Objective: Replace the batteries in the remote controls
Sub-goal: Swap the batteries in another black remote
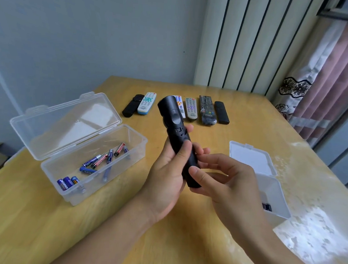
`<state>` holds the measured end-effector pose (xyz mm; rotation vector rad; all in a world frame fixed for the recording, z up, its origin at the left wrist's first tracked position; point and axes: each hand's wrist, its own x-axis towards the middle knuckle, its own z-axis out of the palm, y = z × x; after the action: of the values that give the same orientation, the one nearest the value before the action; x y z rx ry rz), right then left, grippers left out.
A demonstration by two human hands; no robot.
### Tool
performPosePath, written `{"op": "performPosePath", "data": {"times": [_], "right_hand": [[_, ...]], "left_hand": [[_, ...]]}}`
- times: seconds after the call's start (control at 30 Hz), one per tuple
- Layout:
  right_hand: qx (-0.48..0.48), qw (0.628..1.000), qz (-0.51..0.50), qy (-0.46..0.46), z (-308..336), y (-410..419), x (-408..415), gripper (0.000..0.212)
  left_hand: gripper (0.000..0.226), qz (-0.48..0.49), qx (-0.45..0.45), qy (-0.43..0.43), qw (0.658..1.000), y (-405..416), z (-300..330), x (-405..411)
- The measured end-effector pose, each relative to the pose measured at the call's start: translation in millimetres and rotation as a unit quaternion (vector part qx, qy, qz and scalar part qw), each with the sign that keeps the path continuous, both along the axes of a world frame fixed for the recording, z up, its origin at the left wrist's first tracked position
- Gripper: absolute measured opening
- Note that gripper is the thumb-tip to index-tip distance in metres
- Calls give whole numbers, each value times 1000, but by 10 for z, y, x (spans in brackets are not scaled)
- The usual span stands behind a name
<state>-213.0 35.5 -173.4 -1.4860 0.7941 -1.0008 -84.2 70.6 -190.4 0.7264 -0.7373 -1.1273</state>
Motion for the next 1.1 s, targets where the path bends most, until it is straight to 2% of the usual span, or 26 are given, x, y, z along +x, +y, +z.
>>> {"op": "performPosePath", "data": {"times": [0.3,0.47,0.57,0.63,0.7,0.77,0.87,0.97,1.1], "right_hand": [[-50,999,9,1,27,26,-27,17],[-74,997,1,7,65,-1,-63,18],[-73,997,10,19,83,-23,-79,20],[-67,997,29,36,86,-30,-88,20],[-56,996,42,54,80,-27,-93,20],[-39,995,55,74,70,-13,-89,17],[37,986,138,83,94,31,-72,13],[145,963,215,68,132,49,-66,12],[180,952,238,64,128,49,-66,15]], "left_hand": [[34,40,-10,-108,993,19,17,-47],[35,35,1,-105,994,42,32,-19],[39,33,-3,-38,999,24,103,63],[45,44,-16,89,995,-4,173,193],[40,52,-23,208,977,-17,222,313],[34,42,-16,254,966,-12,214,361],[35,14,-13,241,970,-13,183,295],[38,7,-21,175,984,-7,210,212],[41,-9,-31,148,988,28,210,172]]}}
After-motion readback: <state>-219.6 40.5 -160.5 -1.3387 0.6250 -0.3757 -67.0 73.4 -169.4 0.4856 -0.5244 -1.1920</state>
